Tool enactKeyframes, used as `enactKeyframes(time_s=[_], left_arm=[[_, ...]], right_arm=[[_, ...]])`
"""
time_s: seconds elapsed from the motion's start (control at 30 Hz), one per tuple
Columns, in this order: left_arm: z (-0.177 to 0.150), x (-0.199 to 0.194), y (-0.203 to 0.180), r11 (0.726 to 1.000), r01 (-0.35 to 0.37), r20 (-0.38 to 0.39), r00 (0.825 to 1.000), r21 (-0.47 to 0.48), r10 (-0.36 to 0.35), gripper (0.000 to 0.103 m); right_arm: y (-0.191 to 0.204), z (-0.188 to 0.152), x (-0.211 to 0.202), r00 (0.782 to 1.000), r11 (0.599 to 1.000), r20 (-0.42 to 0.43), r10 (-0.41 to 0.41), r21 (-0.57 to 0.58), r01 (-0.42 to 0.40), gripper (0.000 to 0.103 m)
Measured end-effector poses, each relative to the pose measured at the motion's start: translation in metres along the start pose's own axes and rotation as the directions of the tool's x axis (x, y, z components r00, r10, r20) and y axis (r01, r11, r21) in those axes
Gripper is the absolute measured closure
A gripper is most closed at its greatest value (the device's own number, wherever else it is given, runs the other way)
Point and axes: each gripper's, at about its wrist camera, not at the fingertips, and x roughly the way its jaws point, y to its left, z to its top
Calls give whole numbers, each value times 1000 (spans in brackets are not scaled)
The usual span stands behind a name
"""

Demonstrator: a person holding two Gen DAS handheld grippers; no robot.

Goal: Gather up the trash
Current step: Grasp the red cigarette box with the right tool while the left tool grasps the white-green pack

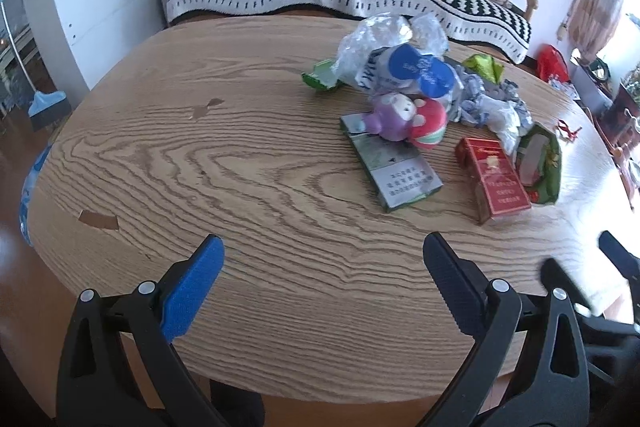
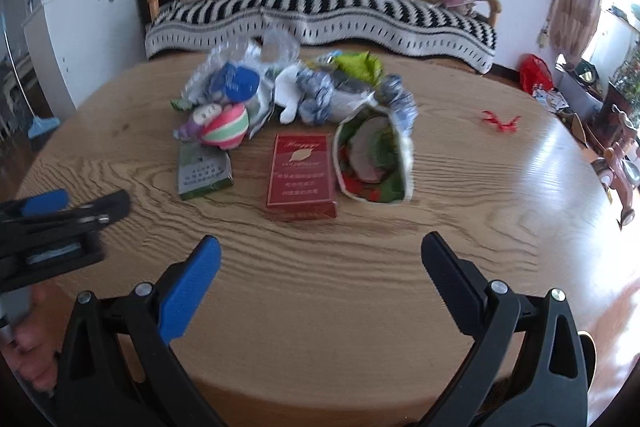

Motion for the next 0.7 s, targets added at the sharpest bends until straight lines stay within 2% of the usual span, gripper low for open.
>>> enactKeyframes(time_s=[0.13,0.33,0.43,0.47,0.7], left_arm=[[4,8,0,1000,-19,-6,1000,-2,19,6],[18,28,-7,999,-32,-32,999,-4,32,6],[31,37,-14,999,-39,-23,999,13,39,6],[33,39,-16,999,-43,-17,999,20,43,6],[42,67,-46,999,-33,-20,999,37,34,6]], right_arm=[[6,7,46,999,1000,-40,-14,-26,13,6],[7,15,80,997,1000,-73,2,-2,-3,15],[7,16,84,998,1000,-58,24,-14,-24,36],[5,16,83,998,999,-55,44,-8,-44,46],[-22,7,59,995,996,-59,85,21,-84,46]])
